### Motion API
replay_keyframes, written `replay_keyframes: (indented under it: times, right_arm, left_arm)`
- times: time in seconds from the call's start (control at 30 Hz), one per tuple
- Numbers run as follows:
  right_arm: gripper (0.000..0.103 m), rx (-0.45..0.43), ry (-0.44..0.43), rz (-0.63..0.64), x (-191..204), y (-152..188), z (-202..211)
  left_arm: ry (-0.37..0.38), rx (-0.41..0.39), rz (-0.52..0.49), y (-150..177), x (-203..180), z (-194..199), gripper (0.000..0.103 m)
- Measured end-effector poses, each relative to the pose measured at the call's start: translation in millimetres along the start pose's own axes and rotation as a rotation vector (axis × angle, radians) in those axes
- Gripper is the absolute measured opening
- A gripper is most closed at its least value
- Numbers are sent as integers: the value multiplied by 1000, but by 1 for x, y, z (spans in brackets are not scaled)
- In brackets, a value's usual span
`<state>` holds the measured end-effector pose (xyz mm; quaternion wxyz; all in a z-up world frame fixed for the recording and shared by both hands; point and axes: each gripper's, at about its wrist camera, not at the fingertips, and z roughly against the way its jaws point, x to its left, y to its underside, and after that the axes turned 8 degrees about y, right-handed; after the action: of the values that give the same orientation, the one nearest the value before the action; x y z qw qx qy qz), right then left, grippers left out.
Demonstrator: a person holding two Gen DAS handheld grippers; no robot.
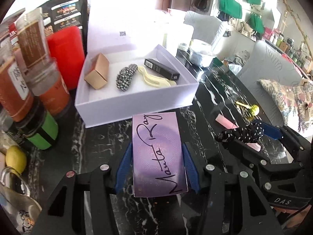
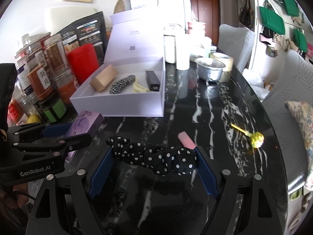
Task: Organize rigid objects
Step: 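Regrasp the purple box with the left tool while the right tool holds the scrunchie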
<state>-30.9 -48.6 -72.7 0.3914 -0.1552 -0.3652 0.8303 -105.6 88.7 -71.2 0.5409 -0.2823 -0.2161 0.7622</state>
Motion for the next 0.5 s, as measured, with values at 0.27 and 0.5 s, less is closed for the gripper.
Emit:
replay_keyframes:
  times: [0.27,0.5]
  right_arm:
    - [82,-43,-37,36,15,-17,12]
    - [82,-77,-50,51,24,-35,20]
  left_arm:
    - [-21,-61,-5,-14,6,28,52]
    - [-27,-104,-19,-33,9,41,52]
